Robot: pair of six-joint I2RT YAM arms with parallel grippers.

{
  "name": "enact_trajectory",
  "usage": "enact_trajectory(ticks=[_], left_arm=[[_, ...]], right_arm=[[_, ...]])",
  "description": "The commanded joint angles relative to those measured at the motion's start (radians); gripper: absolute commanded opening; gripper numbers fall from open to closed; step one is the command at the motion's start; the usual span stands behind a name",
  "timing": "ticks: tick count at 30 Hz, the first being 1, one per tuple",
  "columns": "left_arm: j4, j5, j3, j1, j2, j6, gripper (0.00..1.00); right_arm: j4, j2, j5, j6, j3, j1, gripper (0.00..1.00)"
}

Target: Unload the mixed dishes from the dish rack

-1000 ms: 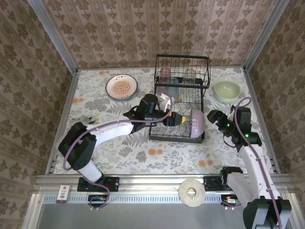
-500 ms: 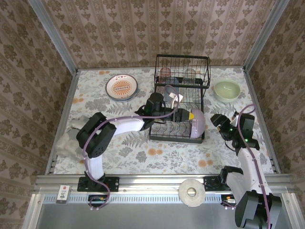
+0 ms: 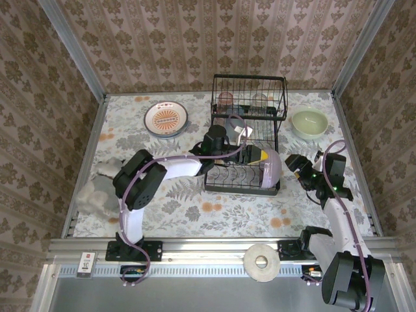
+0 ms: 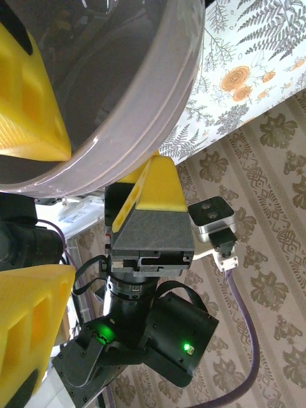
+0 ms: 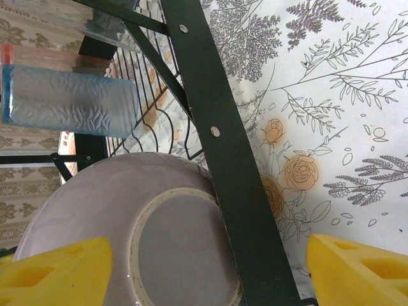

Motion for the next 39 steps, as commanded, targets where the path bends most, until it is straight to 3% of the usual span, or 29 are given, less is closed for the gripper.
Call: enact_trajectory(ticks=[1, 12, 21, 33, 39], left_arm=[[0.041, 0.02, 0.028, -0.014, 0.023, -0.045, 0.44], [-0.073, -0.01, 0.036, -0.02, 0.036, -0.016, 0.47], [0.154, 0.042, 0.031, -0.023, 0.084, -0.177, 0.26], [0.162, 0.123, 0.043, 0.01, 0.13, -0.168, 0.0], [0.194, 0.198, 0.021, 0.045, 0.152, -0.145, 0.0]], right_arm=[[0.032, 0.016, -0.034, -0.027, -0.01, -0.004, 0.81], [0.062, 0.058, -0.057, -0.037, -0.014, 0.01, 0.8], [0.083, 0.094, -0.059, -0.05, -0.019, 0.023, 0.8], [0.089, 0.177, -0.037, -0.094, 0.028, 0.072, 0.8], [0.098, 0.237, -0.024, -0.11, 0.063, 0.079, 0.8]])
